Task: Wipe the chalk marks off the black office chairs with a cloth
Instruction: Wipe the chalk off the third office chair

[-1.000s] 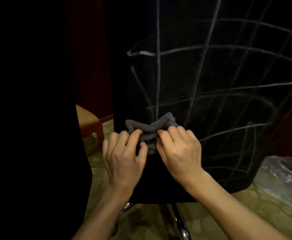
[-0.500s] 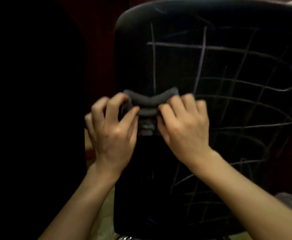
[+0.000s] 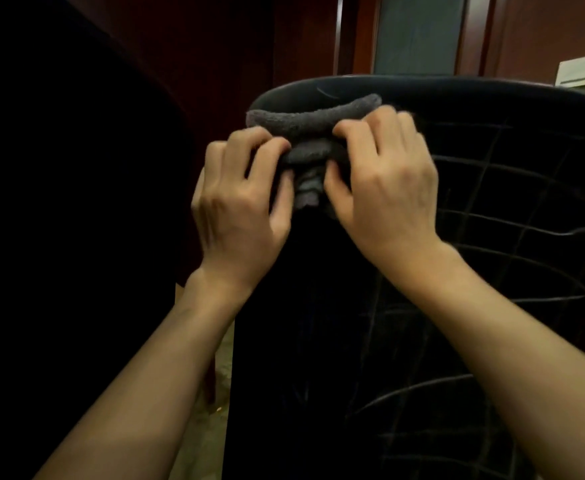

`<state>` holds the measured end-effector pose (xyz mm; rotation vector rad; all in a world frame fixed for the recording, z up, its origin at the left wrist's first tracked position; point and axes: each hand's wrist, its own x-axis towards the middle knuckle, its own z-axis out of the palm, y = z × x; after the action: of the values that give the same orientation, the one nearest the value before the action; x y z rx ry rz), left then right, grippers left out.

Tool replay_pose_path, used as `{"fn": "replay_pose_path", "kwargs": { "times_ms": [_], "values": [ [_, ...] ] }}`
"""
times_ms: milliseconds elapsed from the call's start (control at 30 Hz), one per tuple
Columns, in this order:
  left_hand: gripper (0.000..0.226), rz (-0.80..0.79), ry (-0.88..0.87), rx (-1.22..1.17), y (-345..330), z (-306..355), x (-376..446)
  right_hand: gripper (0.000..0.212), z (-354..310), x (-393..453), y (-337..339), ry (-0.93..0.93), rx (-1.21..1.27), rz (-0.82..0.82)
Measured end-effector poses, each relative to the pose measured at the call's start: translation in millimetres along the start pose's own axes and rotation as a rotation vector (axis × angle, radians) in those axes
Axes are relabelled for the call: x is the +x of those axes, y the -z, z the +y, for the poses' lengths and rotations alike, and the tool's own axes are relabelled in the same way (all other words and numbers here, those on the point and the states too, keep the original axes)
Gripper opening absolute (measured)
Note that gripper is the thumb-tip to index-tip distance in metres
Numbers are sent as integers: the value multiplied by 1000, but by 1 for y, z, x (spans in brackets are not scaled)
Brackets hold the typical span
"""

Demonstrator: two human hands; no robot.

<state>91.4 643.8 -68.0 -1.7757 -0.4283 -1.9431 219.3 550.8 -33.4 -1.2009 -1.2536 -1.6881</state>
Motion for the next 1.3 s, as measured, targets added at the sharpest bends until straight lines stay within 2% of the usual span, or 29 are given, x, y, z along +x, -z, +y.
{"fn": "replay_pose_path", "kwargs": {
  "times_ms": [67, 167, 300, 433, 533, 700, 833, 1000, 1167, 1300],
  "values": [
    [33, -42, 3, 13, -3, -1, -24, 23, 0, -23, -4, 5, 20, -45],
    [31, -103, 3, 31, -5, 2, -59, 14, -1, -60, -6, 51, 124, -93],
    [24, -151, -13, 71, -3, 11, -49, 14, 2, -63, -2, 83, 159, -89],
    [25, -36, 103, -51, -1, 19, 5, 15, 19, -8, 2, 57, 130, 43],
    [26, 45, 212, -104, -8, 28, 24, 16, 26, 9, 2, 17, 142, 81],
    [29, -26, 201, -143, -24, 28, -17, 10, 29, -29, -6, 31, 160, 54],
    [27, -51, 251, -170, -20, 30, -18, 7, 31, -38, -5, 34, 190, 48],
    [24, 5, 254, -192, -6, 27, -1, 10, 32, -12, 5, 66, 202, 107],
    [24, 112, 255, 28, -11, 41, 20, 7, 44, 17, 7, 150, 135, 46],
    [24, 128, 204, 78, -9, 42, 8, 6, 42, 4, 6, 159, 131, 57]
  ]
}}
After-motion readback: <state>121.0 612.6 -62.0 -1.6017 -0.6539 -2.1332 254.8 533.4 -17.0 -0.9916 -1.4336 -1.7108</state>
